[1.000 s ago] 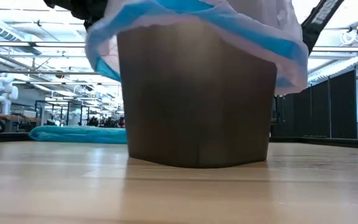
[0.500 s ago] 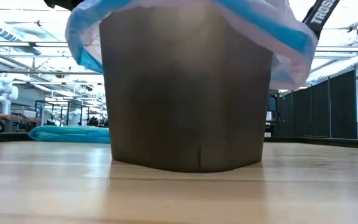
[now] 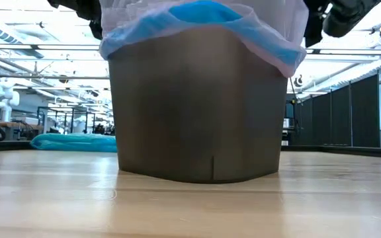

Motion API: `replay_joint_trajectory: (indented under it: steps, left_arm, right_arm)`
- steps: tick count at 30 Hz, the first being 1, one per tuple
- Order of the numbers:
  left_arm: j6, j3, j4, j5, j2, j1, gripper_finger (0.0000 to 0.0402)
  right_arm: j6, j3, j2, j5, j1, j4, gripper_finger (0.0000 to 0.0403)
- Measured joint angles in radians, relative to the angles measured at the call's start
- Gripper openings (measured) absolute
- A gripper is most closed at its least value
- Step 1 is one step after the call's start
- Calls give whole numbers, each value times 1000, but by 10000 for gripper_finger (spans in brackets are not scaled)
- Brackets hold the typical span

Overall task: Place trash/remove bag and relplace
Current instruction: Remove the trash bag from the trash bin and put it on the top right of the table

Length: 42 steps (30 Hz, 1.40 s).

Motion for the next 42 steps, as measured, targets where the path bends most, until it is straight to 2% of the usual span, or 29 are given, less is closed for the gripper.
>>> replay_joint_trajectory:
  steps: [8, 12, 15, 17, 27, 34, 42]
  left_arm:
    - [63, 0, 75, -4, -8, 10, 0]
    - [135, 4, 167, 106, -8, 10, 7]
    - [134, 34, 170, 207, -8, 20, 26]
    - [132, 48, 155, 239, -8, 29, 40]
    - [132, 61, 146, 243, -8, 75, 103]
    - [136, 61, 148, 244, -5, 75, 112]
    - [241, 63, 153, 244, 39, 75, 112]
  right_arm:
    - [-119, 6, -43, 30, 46, -35, 0]
    - [-267, 64, -40, 112, 109, -195, 0]
    - [-404, 131, -39, 193, 172, -340, 0]
    - [-483, 182, -39, 245, 219, -418, 0]
    - [-679, 326, 22, 416, 420, -579, 0]
    - [-719, 355, 140, 568, 476, -627, 0]
    - [-738, 418, 232, 574, 480, -664, 0]
